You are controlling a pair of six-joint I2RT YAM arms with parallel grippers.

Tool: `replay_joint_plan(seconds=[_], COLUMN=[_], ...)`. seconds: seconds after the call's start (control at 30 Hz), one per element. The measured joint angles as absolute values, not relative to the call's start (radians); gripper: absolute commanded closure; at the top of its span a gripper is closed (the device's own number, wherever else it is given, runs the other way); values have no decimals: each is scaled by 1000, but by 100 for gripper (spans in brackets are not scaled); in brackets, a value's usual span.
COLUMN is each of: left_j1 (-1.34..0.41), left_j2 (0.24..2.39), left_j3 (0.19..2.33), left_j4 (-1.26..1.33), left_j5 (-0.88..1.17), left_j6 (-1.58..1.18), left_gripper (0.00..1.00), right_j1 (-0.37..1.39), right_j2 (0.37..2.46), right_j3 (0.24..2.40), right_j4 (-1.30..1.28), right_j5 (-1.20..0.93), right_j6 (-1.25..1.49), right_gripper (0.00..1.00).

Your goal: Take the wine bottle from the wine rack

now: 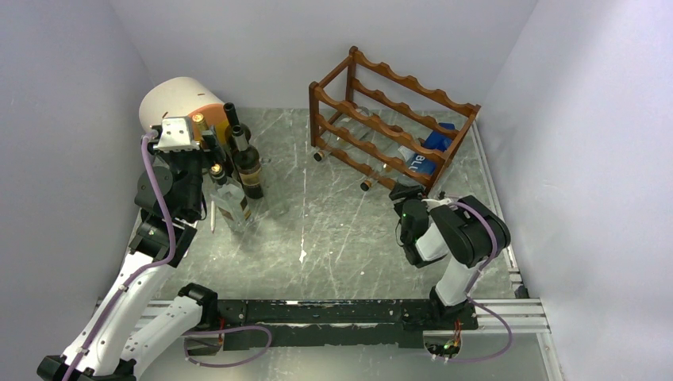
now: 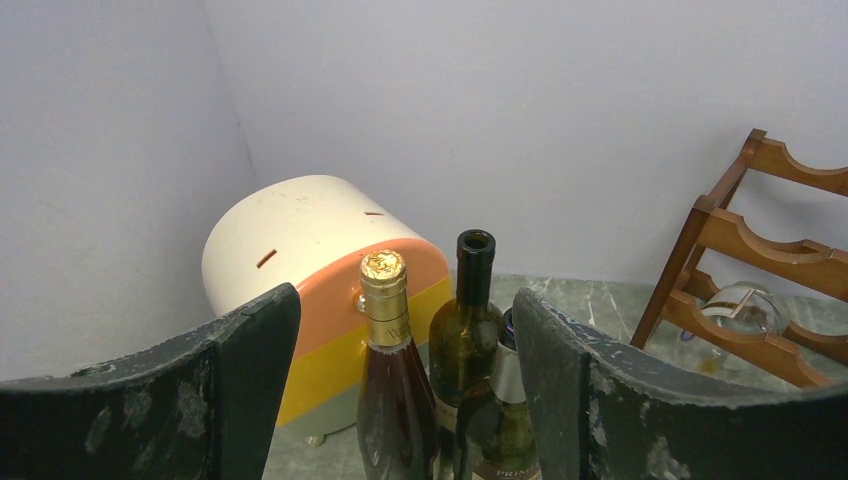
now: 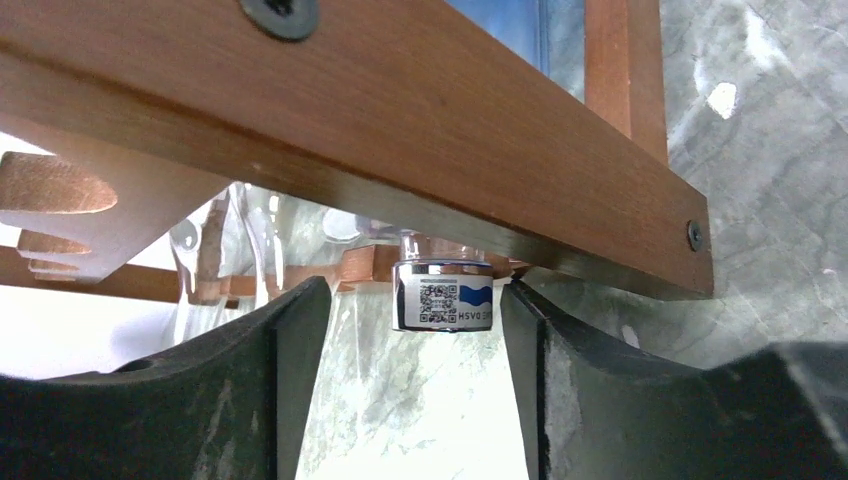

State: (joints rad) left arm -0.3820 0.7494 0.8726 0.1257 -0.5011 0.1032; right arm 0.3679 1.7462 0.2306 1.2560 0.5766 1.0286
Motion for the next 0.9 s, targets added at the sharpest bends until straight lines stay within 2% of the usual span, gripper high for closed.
replay_joint_plan(seconds=[0.3,0.43,0.6,0.9], left_j1=[-382,-382,-382,-382], left_j2=[749,749,749,750], left_j3=[873,873,873,873], left_j4=[125,124,124,123], left_j5=[-501,-501,-501,-500], left_j6=[97,97,97,94], left_gripper=[19,19,19,19], right_j1=[368,368,368,426], right_j2=[1766,1766,1747,1629], right_j3=[237,237,221,154], right_j4=[1244,1246,1251,1223], right_j5=[593,592,587,610], right_j6=[1052,1051,1048,1051], right_gripper=[62,70,75,76])
